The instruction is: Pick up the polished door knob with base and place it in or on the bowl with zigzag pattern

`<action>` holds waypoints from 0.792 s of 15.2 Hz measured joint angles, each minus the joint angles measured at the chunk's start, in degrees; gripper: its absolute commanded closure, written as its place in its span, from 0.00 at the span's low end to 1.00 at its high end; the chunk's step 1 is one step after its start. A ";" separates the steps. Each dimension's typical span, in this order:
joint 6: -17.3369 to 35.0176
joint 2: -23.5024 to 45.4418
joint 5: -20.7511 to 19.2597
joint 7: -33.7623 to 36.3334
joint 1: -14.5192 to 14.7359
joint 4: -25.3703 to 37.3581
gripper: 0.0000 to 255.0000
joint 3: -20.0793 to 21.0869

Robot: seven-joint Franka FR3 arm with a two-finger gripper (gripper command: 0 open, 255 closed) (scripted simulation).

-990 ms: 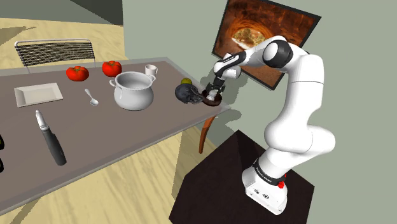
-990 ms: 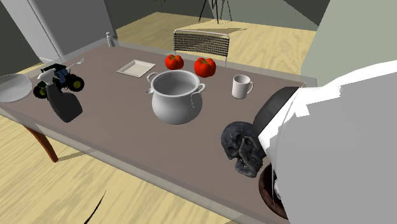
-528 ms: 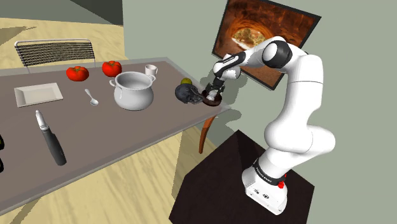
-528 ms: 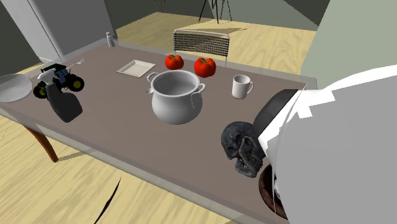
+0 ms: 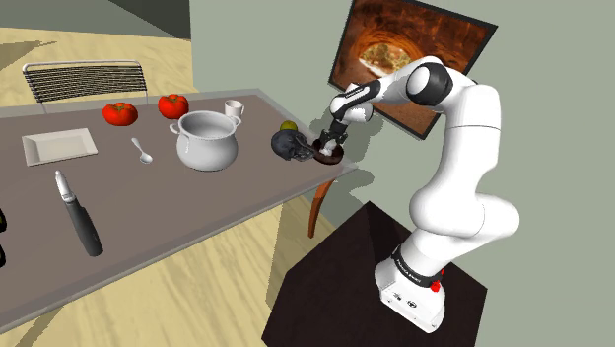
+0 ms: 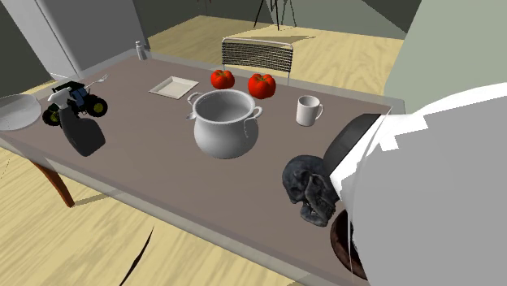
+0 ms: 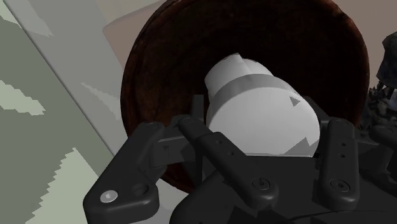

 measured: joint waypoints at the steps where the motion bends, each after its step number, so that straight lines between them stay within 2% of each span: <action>1: 0.01 -0.01 0.00 0.00 -0.01 -0.02 1.00 0.00; 12: -4.34 -4.91 0.74 -0.11 -0.59 -0.62 1.00 0.72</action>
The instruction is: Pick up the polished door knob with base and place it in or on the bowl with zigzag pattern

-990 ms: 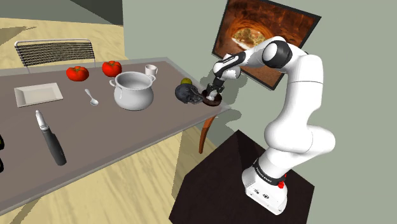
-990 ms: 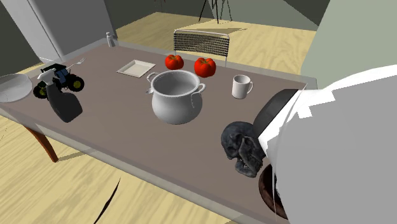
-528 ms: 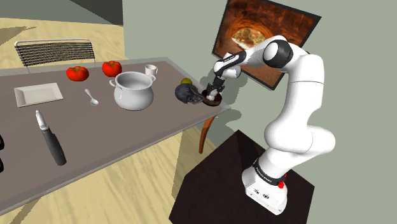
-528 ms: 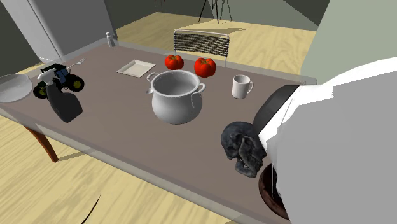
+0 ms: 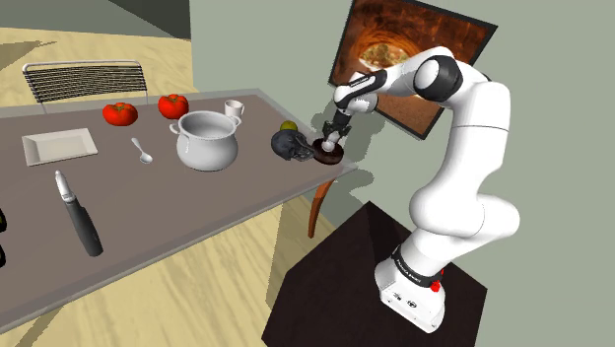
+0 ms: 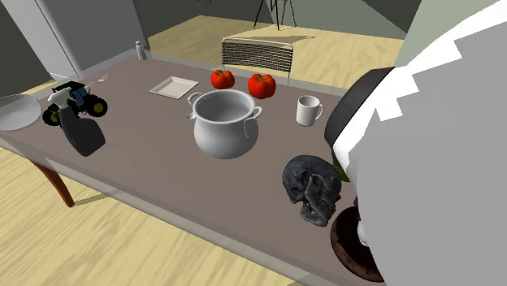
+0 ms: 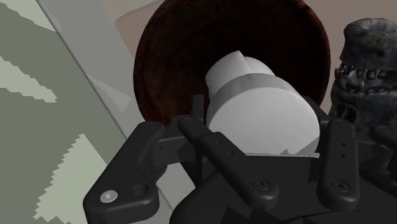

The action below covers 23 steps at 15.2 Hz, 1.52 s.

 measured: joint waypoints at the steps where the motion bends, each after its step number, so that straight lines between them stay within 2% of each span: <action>1: -0.59 -0.62 0.10 0.01 -0.05 -0.02 1.00 0.09; 17: -9.34 -7.58 1.34 -0.08 -0.73 1.84 1.00 1.05; 19: -11.43 -7.83 1.46 -0.48 -1.03 3.69 1.00 1.02; 23: -10.55 -6.78 1.30 -0.63 -1.04 3.80 1.00 0.87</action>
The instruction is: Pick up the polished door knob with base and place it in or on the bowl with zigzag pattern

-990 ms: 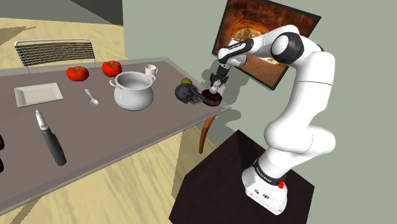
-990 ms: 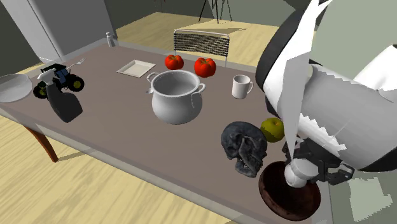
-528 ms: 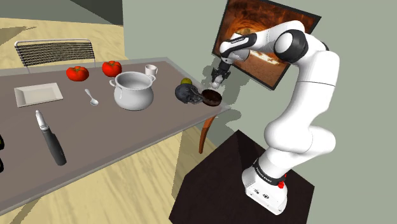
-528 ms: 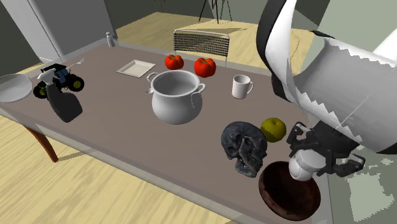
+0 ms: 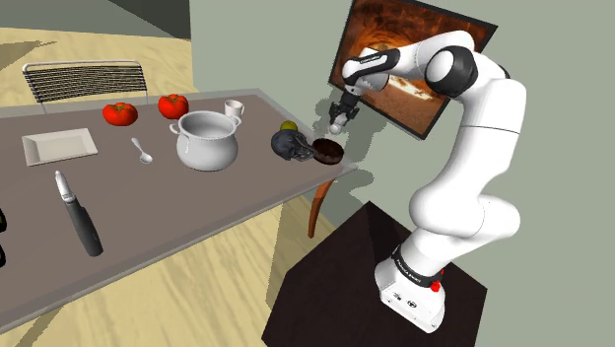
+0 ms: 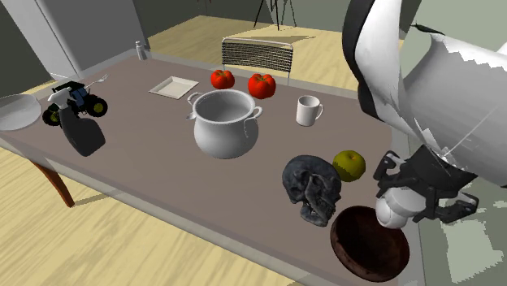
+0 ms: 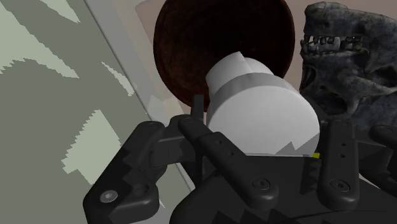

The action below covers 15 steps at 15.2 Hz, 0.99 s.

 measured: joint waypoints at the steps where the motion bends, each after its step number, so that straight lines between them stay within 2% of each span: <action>1: 0.34 0.55 -0.10 0.06 0.10 0.19 1.00 -0.06; 12: 6.85 4.93 -0.89 0.10 0.50 -2.00 1.00 -0.63; 15: 7.28 5.67 -1.00 0.15 0.61 -1.70 1.00 -0.72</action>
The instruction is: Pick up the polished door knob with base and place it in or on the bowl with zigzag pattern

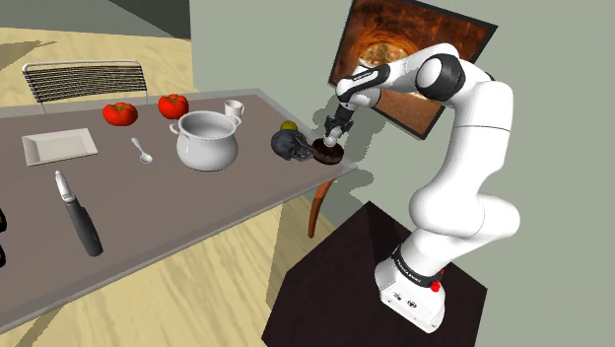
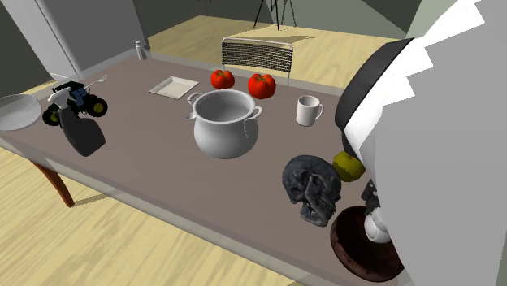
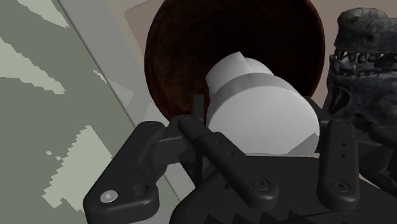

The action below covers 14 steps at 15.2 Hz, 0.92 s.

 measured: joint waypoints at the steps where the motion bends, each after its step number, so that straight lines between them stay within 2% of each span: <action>1: 0.03 0.07 -0.01 0.00 0.01 0.04 1.00 -0.01; 4: 0.06 0.11 -0.02 0.01 0.02 0.07 1.00 -0.01; 5: 0.07 0.11 -0.02 0.01 0.02 0.07 0.00 -0.01; 11: 0.07 0.10 -0.02 0.00 0.02 0.08 0.00 -0.01; 14: -2.86 -2.10 0.38 -0.19 -0.32 0.84 0.00 0.28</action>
